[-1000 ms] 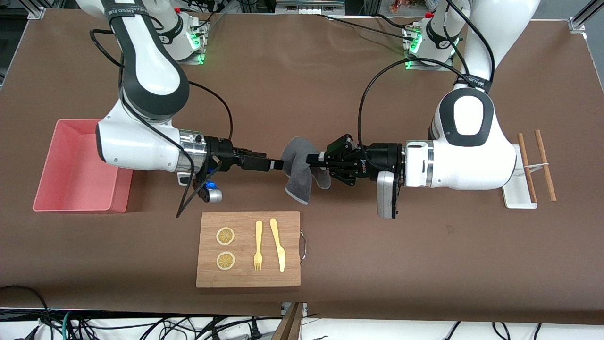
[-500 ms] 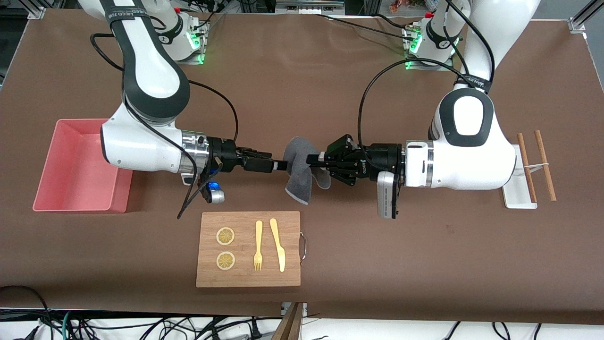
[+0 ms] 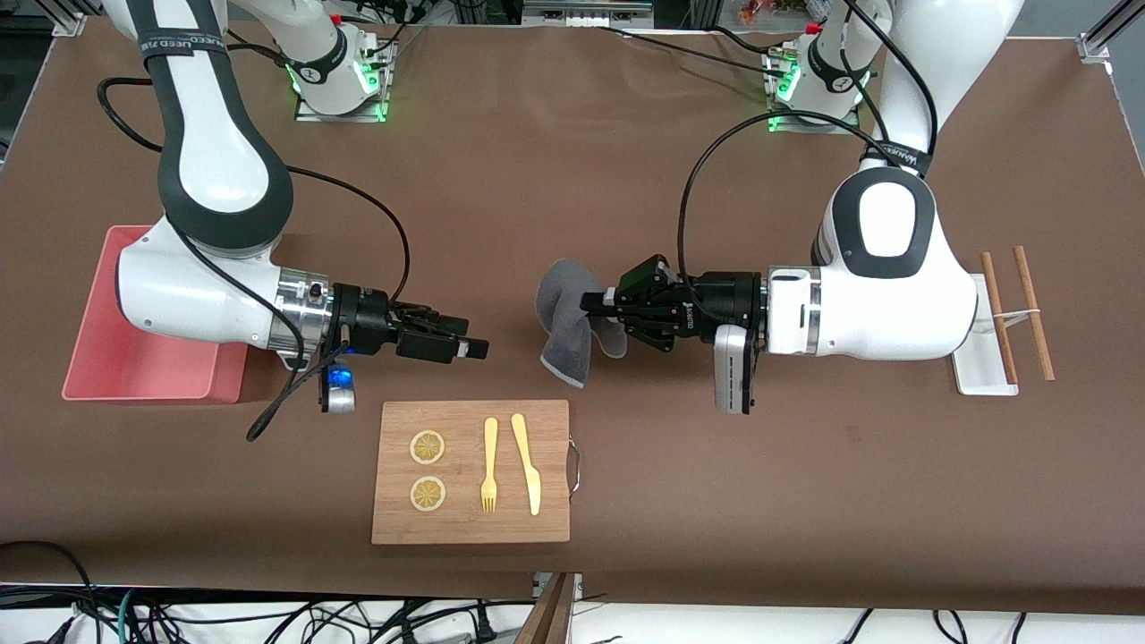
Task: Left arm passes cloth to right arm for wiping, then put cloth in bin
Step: 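Move the right gripper toward the cloth held by the left gripper, then close the right gripper on the cloth beside the left gripper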
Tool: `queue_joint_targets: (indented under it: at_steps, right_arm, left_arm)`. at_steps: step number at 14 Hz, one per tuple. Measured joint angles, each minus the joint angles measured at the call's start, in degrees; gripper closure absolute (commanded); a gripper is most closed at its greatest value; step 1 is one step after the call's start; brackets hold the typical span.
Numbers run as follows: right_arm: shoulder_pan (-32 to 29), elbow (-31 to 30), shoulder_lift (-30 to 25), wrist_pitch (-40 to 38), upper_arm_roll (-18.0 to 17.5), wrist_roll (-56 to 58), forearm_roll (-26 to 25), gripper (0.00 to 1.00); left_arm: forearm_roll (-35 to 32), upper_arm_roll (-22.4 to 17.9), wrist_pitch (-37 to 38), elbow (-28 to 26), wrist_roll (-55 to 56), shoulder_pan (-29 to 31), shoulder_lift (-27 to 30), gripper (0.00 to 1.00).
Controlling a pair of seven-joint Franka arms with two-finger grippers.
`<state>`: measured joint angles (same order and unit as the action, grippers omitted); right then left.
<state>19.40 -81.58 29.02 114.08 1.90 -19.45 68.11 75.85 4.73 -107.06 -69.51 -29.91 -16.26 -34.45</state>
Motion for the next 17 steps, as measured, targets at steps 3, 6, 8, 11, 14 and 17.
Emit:
queue_joint_targets:
  at_steps: [3,6,8,11,14,17]
  right_arm:
    - [1.0,-2.4,0.6,0.0,-0.4,7.6,4.2,0.00]
    - [1.3,-6.1,0.9,-0.1,-0.4,14.0,7.7,0.00]
    - [1.2,-6.5,0.9,-0.1,-0.4,15.1,8.1,0.00]
    - [1.2,-6.4,0.5,-0.1,-0.4,15.5,8.2,0.00]
    - [1.2,-6.5,0.6,-0.2,-0.4,18.4,10.3,0.00]
    - [1.1,-7.2,0.7,-2.2,-0.5,20.9,13.1,0.00]
  left_arm:
    - [0.0,0.0,0.0,-0.1,0.0,0.0,0.0,1.00]
    - [0.0,0.0,0.0,-0.3,-0.1,0.0,0.0,1.00]
    - [0.0,0.0,0.0,-0.4,-0.1,-0.1,0.0,1.00]
    - [0.0,0.0,0.0,-0.6,-0.1,-0.1,0.0,1.00]
    - [0.0,0.0,0.0,-0.6,-0.1,-0.1,0.0,1.00]
    - [0.0,0.0,0.0,-0.6,-0.1,-0.1,0.0,1.00]
